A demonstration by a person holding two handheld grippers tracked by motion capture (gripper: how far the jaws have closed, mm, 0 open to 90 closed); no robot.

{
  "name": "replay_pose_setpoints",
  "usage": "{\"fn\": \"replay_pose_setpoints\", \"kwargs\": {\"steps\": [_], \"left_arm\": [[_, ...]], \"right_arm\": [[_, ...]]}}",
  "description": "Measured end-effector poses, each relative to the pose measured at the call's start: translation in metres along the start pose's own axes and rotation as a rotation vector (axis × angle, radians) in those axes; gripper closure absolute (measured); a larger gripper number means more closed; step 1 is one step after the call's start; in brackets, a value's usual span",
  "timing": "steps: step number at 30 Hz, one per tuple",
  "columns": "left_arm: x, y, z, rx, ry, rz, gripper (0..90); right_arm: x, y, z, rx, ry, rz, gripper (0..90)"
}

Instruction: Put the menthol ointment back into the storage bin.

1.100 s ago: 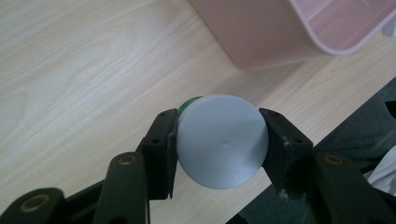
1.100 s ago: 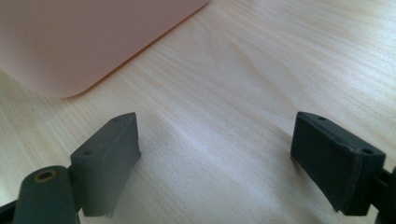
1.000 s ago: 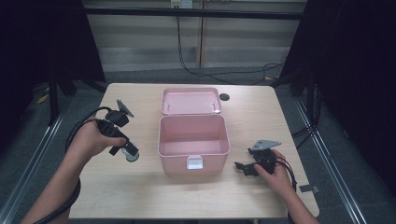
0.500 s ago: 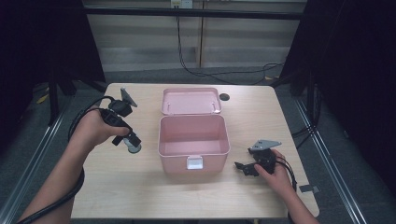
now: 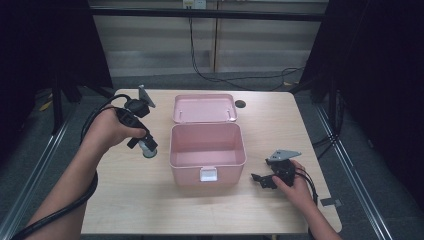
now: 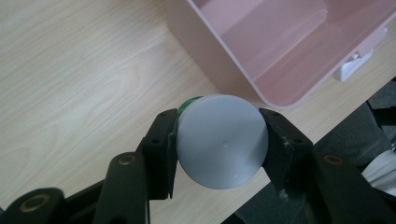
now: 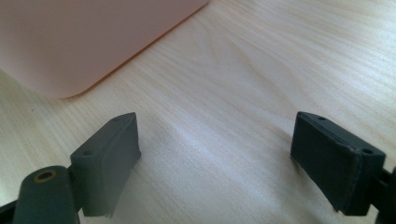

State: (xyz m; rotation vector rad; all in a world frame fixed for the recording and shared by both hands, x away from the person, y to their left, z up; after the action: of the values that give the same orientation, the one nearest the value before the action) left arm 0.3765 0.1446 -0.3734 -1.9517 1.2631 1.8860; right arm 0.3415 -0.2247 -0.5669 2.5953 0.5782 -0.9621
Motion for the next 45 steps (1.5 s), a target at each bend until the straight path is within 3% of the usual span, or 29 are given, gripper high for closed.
{"fn": "replay_pose_setpoints", "kwargs": {"steps": [19, 45], "left_arm": [[-0.002, 0.016, -0.035, 0.023, 0.001, -0.012, 50.2], [0.027, 0.032, -0.067, 0.043, -0.029, -0.014, 50.1]], "right_arm": [[0.0, 0.0, 0.0, 0.0, 0.0, 0.0, 14.7], [0.0, 0.0, 0.0, -0.001, -0.001, 0.0, 14.7]]}}
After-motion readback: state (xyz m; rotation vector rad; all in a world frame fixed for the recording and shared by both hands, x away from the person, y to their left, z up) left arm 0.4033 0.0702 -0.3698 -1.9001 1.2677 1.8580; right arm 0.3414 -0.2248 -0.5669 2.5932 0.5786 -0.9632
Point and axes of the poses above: each handheld gripper's, and its own axes: x roughly forward along the jaws, z roughly out of its underside, y roughly to its right, the point moved 8 cm from there along x, roughly forward along the jaws, and after that the axes turned 14 degrees about z, right-handed, at the moved point
